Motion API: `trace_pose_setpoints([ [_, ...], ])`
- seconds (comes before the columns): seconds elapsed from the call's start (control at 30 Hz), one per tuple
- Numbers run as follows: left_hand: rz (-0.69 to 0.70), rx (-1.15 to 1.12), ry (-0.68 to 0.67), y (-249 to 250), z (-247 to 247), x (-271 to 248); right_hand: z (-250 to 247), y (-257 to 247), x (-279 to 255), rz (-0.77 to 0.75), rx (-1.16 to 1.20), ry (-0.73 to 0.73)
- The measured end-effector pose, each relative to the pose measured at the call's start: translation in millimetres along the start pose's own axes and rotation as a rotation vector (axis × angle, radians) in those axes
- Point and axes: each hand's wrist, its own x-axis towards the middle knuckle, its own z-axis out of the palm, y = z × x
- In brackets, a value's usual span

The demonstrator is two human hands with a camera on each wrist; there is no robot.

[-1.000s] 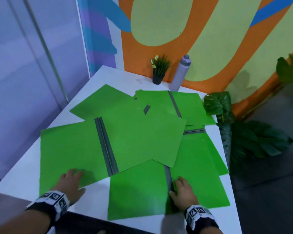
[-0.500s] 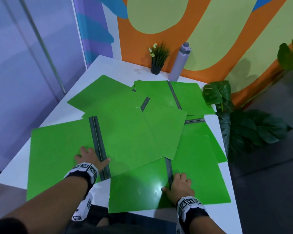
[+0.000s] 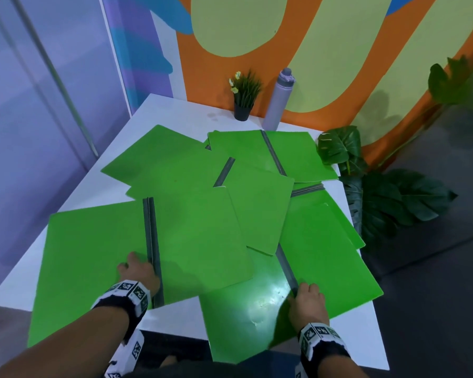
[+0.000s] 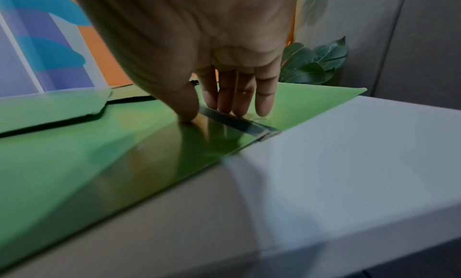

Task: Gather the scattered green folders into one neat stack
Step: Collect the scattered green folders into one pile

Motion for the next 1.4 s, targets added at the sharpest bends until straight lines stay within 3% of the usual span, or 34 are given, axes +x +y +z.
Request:
trace_pose_setpoints([
  [0.2,0.138,-0.371,0.216,12.1,-34.2,-17.3,-1.5,-9.7,3.1,0.099,0.033,-0.071],
  [0.3,0.202,-0.477,0.377,17.1,-68.8,-31.0,-9.2,-7.1,6.5,0.187,0.124,-0.148],
  [0.4,0.278,-0.547,0.544,23.2,-108.0,-46.7,-31.7,-5.7,9.5,0.164,0.220,-0.191],
  [0.53,0.321,-0.666,0.699,39.1,-155.8,-72.1,-78.9,-9.2,10.9,0.122,0.340,-0.019],
  [0.7,0.366,-0.831,0.744,56.9,-180.0,-96.6,-144.6,-18.4,5.8,0.110,0.319,0.215],
  [0.87,0.290,-1.022,0.675,59.4,-170.0,-91.8,-188.2,-26.6,-6.6,0.085,0.310,0.557],
  [0.97,0.303,-1.166,0.497,56.9,-150.4,-82.0,-193.6,-37.0,-10.5,-0.039,0.366,0.719],
  [1.1,0.217,-1.206,0.126,53.3,-113.4,-65.1,-178.8,-57.6,-12.4,-0.128,0.301,0.602],
  [1.27,0.014,-1.259,-0.264,47.6,-71.4,-55.7,-145.0,-93.9,-19.5,-0.294,0.128,0.451],
  [1.33,-0.010,-1.246,-0.336,45.2,-66.0,-54.2,-136.5,-111.1,-19.1,-0.353,0.072,0.430],
  [1.4,0.001,-1.214,-0.322,42.9,-69.4,-48.1,-133.8,-124.0,-14.8,-0.374,0.068,0.445],
])
